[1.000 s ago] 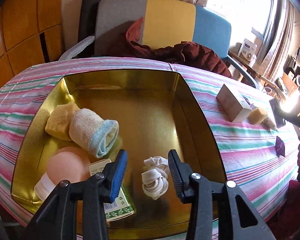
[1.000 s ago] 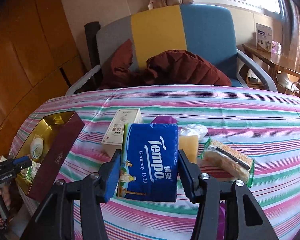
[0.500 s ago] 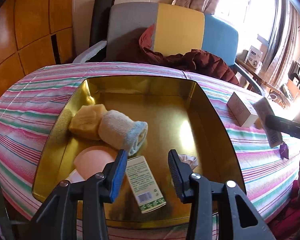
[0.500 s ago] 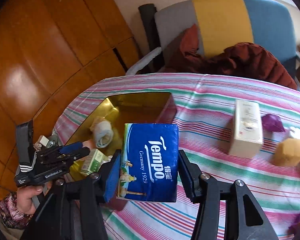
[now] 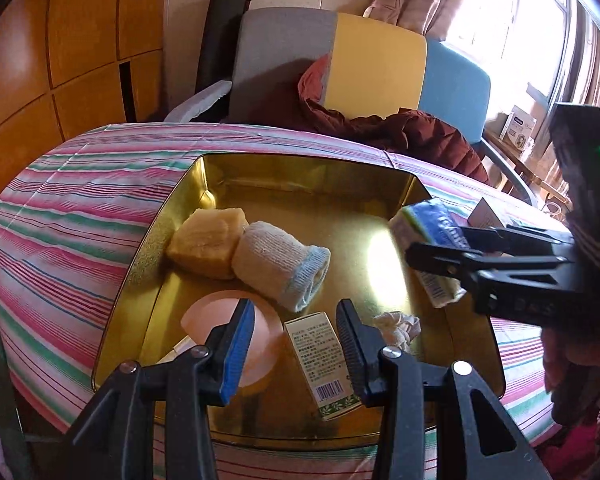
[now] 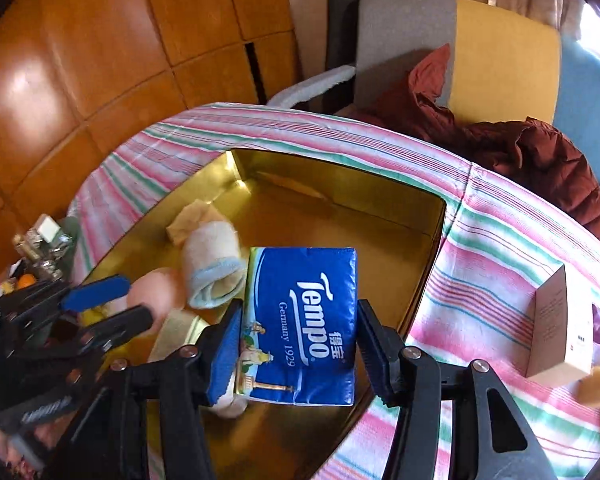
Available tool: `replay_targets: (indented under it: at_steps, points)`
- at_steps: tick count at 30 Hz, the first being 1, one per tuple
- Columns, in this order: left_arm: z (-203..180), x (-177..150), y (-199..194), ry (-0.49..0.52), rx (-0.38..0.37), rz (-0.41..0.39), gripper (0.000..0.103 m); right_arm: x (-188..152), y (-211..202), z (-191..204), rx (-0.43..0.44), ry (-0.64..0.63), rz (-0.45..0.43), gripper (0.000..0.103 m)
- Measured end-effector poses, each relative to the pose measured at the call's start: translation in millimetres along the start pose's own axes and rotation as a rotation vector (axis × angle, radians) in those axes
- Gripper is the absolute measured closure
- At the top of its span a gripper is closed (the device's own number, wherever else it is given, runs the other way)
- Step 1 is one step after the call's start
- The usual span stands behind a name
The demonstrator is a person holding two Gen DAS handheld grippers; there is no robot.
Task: Organize objects
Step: 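Lower the Tempo tissue pack into the gold tray and open the right tool, then grasp the purple wrapped snack with the right tool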
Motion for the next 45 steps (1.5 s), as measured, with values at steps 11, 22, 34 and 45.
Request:
replay_targets:
  at_steps: [11,22,34,45]
  points:
    - [-5,-4,4,0.006,-0.011,0.013,0.060,-1,-20,-22,-0.010,0.101,-0.099,0.025]
    - [-11,-7,6,0.021,-0.014,0.019,0.060,-13,-34,-15,0.033,0.123,-0.110,0.025]
    - [-29,-11,5,0.053,-0.055,0.031,0.060,-48,-63,-48,-0.026,0.186,-0.098,0.025]
    - [-66,-22,-1,0.150,-0.097,0.041,0.060,-112,-121,-155,-0.309,0.426,-0.038,0.025]
Point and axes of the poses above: each gripper's, at about its wrist camera, not at the fingertips, and y roughly the way its jaws point, z to its left, x to its top, the point moved 3 cm from there along y, roughly the way its jaws point, and after that the axes turned 3 degrees about -y, right-handed, at the moved point
